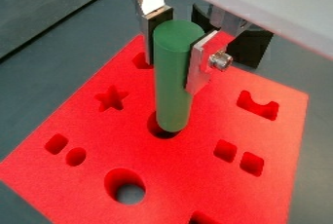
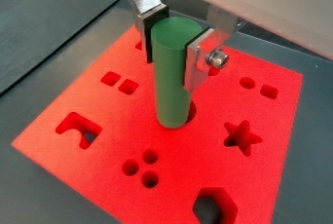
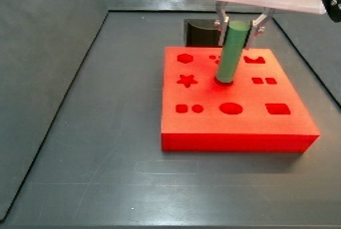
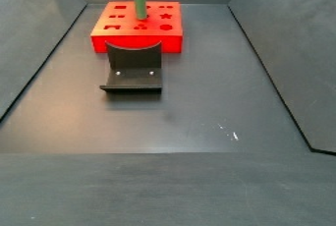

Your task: Insert the round object.

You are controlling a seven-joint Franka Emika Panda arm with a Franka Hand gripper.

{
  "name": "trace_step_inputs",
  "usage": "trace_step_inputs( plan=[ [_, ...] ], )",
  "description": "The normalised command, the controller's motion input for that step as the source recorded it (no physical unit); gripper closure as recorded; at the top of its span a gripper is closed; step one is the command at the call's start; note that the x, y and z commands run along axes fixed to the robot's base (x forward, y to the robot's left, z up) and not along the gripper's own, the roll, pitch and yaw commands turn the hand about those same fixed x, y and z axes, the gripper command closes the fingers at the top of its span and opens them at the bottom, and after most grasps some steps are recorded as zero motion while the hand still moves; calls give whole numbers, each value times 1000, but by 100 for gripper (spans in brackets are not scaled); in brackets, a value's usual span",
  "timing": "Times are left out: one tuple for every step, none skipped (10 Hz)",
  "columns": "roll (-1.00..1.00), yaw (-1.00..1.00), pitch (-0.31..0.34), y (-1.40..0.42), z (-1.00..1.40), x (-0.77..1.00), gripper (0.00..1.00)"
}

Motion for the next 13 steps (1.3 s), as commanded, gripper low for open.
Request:
trace_step_inputs(
  plan=[
    [4,-6,0,-200,-209,0,100],
    [27,0,0,-186,-246,-14,100],
    [0,-20,0,0,-269,-20,100],
    [0,-49,-10,0,-380,-103,100],
    [0,-29,-43,0,-657,-14,100],
    [40,-11,-79,0,-1000,0,100],
    [74,-20,-23,0,-1000,0,100],
    [84,-14,-10,-29,-1000,0,100],
    [94,0,-9,-29,-1000,0,100],
    [137,0,0,-100,-1000,-6,100],
    [0,-9,46,-3,-91,0,100],
    [0,-3,4,-37,-74,0,100],
    [0,-3,0,-14,-46,0,100]
  ],
)
